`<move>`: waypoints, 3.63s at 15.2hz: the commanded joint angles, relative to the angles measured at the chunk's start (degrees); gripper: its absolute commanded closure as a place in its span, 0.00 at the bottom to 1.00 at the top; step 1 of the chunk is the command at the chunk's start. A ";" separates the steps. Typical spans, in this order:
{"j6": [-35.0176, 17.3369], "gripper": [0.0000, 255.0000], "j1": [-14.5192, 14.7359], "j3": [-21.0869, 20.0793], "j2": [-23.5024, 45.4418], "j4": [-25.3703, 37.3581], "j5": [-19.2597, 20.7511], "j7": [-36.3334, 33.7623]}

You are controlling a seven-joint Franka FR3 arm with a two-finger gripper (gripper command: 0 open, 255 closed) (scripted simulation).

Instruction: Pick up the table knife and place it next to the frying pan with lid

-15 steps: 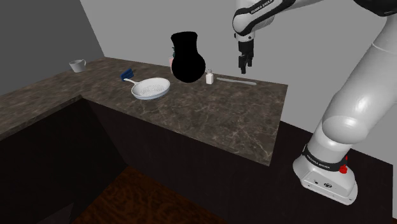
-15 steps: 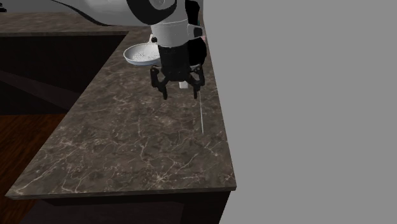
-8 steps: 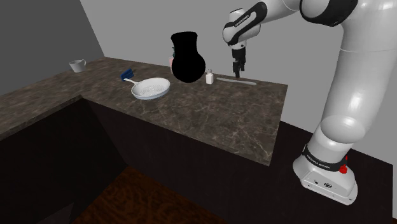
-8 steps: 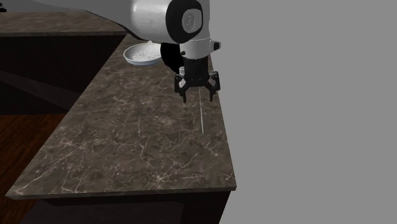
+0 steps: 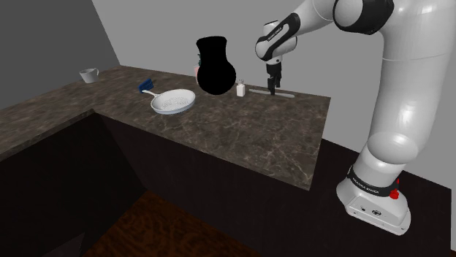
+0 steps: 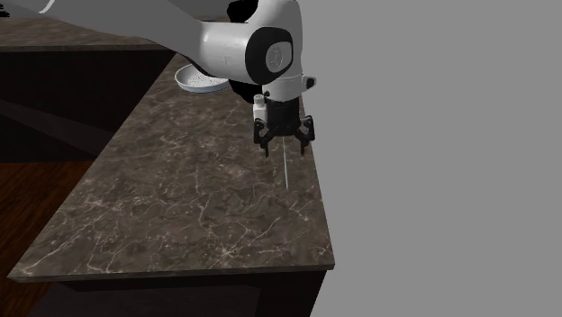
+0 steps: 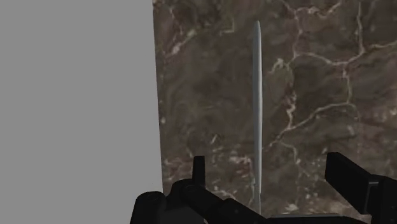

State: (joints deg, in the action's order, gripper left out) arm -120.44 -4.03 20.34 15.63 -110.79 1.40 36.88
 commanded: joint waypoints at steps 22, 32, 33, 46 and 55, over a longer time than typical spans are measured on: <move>1.73 1.00 0.05 0.16 -1.04 0.79 0.34 0.04; 8.68 1.00 0.40 0.43 -4.11 4.82 1.34 -0.07; 9.39 1.00 0.42 0.45 -4.36 5.30 1.41 -0.07; 17.40 1.00 2.75 -1.38 -2.32 14.91 0.58 -3.72; 23.75 1.00 6.79 -5.06 9.21 31.85 -2.41 -11.46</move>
State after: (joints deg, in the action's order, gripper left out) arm -97.64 2.32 15.68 23.36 -81.25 -0.69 26.33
